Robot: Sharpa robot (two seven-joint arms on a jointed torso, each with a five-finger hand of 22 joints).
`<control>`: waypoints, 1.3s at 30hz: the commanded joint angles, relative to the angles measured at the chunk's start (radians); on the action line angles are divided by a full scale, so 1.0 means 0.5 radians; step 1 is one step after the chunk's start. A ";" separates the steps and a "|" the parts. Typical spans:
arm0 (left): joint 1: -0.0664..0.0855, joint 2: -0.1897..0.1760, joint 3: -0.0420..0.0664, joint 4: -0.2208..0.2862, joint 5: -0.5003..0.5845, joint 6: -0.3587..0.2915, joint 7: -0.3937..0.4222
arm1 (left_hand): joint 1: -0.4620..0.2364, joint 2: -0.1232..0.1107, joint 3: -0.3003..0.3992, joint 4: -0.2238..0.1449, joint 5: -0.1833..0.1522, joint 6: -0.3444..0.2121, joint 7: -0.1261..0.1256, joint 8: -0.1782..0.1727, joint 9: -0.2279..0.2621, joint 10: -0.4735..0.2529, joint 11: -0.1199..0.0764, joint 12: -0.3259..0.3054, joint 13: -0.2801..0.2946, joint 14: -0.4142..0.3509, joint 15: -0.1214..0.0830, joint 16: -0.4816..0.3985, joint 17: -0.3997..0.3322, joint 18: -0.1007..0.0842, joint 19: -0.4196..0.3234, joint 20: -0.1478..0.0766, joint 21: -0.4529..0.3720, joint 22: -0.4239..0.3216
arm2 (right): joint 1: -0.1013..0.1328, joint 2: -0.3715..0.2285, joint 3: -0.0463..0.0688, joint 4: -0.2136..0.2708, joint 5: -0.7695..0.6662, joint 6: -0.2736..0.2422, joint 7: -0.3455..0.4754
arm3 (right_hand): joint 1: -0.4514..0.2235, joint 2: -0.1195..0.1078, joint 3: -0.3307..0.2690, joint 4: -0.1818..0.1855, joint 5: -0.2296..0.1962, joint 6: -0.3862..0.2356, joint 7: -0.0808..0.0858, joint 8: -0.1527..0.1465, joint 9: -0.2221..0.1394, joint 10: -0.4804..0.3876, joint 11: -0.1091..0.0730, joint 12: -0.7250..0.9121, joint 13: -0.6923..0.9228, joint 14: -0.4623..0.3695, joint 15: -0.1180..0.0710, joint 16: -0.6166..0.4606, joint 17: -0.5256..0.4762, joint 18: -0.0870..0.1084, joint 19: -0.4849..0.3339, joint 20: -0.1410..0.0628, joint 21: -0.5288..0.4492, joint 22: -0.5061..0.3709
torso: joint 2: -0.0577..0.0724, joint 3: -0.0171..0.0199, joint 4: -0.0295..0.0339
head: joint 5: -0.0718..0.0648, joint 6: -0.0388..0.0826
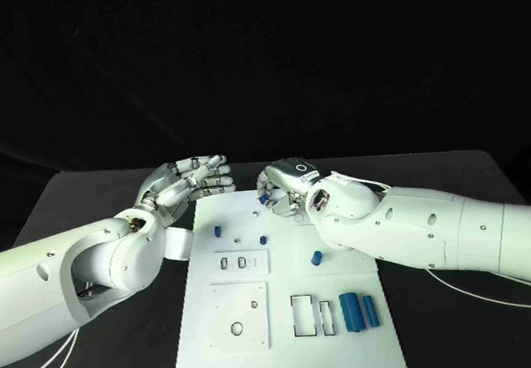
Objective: Assemble the parts on the task board
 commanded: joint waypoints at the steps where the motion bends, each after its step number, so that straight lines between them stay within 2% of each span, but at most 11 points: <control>1: 0.005 0.001 0.002 0.008 0.012 0.035 0.014 | -0.005 0.009 -0.007 0.003 -0.007 -0.018 0.086 -0.009 -0.002 -0.010 0.000 -0.012 0.001 -0.020 0.000 0.008 0.002 0.010 -0.010 0.005 -0.010 -0.003 | -0.007 0.015 0.001 -0.010 0.008 -0.018 -0.021 | -0.005 0.002 0.030 0.018 0.004 -0.014 -0.003 0.005 0.120 0.023 -0.027 -0.005 0.003 0.119 -0.003 0.007 0.070 -0.023 -0.015 -0.003 -0.002 -0.004 | 0.006 -0.0038 0.006 | 0.003 0.002; 9: 0.010 0.002 0.002 0.008 0.012 0.040 0.009 | -0.005 0.009 -0.007 0.003 -0.007 -0.018 0.086 -0.009 -0.002 -0.010 0.000 -0.012 0.001 -0.020 0.000 0.008 0.002 0.010 -0.010 0.005 -0.010 -0.003 | -0.012 0.038 0.001 -0.021 0.008 -0.038 -0.036 | -0.006 0.001 0.031 0.018 0.005 -0.015 -0.003 0.004 0.120 0.022 -0.027 -0.006 0.003 0.119 -0.002 0.008 0.072 -0.023 -0.015 -0.003 -0.002 -0.003 | 0.007 -0.0061 0.007 | 0.009 0.001; 18: 0.013 0.002 0.002 0.007 0.012 0.047 0.001 | -0.005 0.009 -0.009 0.002 -0.007 -0.022 0.087 -0.010 -0.003 -0.012 0.001 -0.012 0.002 -0.023 0.001 0.009 0.004 0.010 -0.011 0.005 -0.011 -0.004 | -0.013 0.063 0.002 -0.050 0.009 -0.040 -0.028 | -0.007 -0.001 0.032 0.020 0.004 -0.017 -0.002 0.003 0.121 0.022 -0.026 -0.007 0.004 0.120 -0.002 0.010 0.078 -0.023 -0.015 -0.002 -0.001 -0.001 | 0.012 -0.0047 0.005 | 0.013 0.002; 22: 0.015 0.004 0.002 0.007 0.012 0.049 -0.001 | -0.005 0.009 -0.009 0.002 -0.007 -0.022 0.087 -0.010 -0.003 -0.012 0.001 -0.012 0.002 -0.023 0.001 0.009 0.004 0.010 -0.011 0.005 -0.011 -0.004 | -0.013 0.077 0.002 -0.064 0.009 0.005 -0.026 | -0.012 -0.009 0.035 0.023 -0.001 -0.029 0.000 -0.004 0.125 0.013 -0.023 -0.015 0.005 0.119 0.001 0.010 0.075 -0.022 -0.020 0.000 -0.006 -0.007 | 0.013 -0.0056 0.007 | 0.015 0.002; 32: 0.018 0.005 0.002 0.003 0.012 0.061 -0.009 | -0.006 0.009 -0.010 0.002 -0.008 -0.023 0.088 -0.010 -0.003 -0.014 0.002 -0.012 0.002 -0.024 0.001 0.011 0.005 0.010 -0.011 0.005 -0.011 -0.004 | -0.013 0.095 0.002 -0.094 0.024 0.095 -0.015 | -0.027 -0.032 0.056 0.040 -0.034 -0.079 0.017 -0.042 0.127 -0.031 -0.004 -0.047 0.007 0.112 0.017 0.002 0.051 -0.015 -0.045 0.014 -0.032 -0.036 | 0.014 -0.0043 0.002 | 0.021 -0.011; 35: 0.019 0.006 0.002 0.002 0.012 0.067 -0.013 | -0.006 0.009 -0.010 0.002 -0.008 -0.023 0.088 -0.010 -0.003 -0.014 0.002 -0.012 0.002 -0.024 0.001 0.011 0.005 0.010 -0.011 0.005 -0.011 -0.004 | -0.013 0.096 0.002 -0.099 0.034 0.083 -0.004 | -0.039 -0.055 0.067 0.048 -0.039 -0.122 0.035 -0.074 0.121 -0.087 0.016 -0.075 0.001 0.102 0.033 -0.013 0.016 -0.003 -0.079 0.026 -0.072 -0.090 | 0.014 -0.0050 0.001 | 0.022 -0.010; 39: 0.019 0.006 0.002 -0.001 0.012 0.071 -0.017 | -0.008 0.009 -0.012 0.003 -0.009 -0.025 0.089 -0.011 -0.003 -0.016 0.002 -0.012 0.002 -0.025 0.001 0.012 0.006 0.010 -0.011 0.006 -0.011 -0.004 | -0.013 0.090 0.002 -0.099 0.057 0.041 0.021 | -0.081 -0.145 0.053 0.069 -0.013 -0.297 0.101 -0.204 0.066 -0.290 0.082 -0.106 -0.038 0.063 0.088 -0.075 -0.121 0.032 -0.187 0.078 -0.208 -0.259 | 0.013 -0.0042 0.001 | 0.024 -0.009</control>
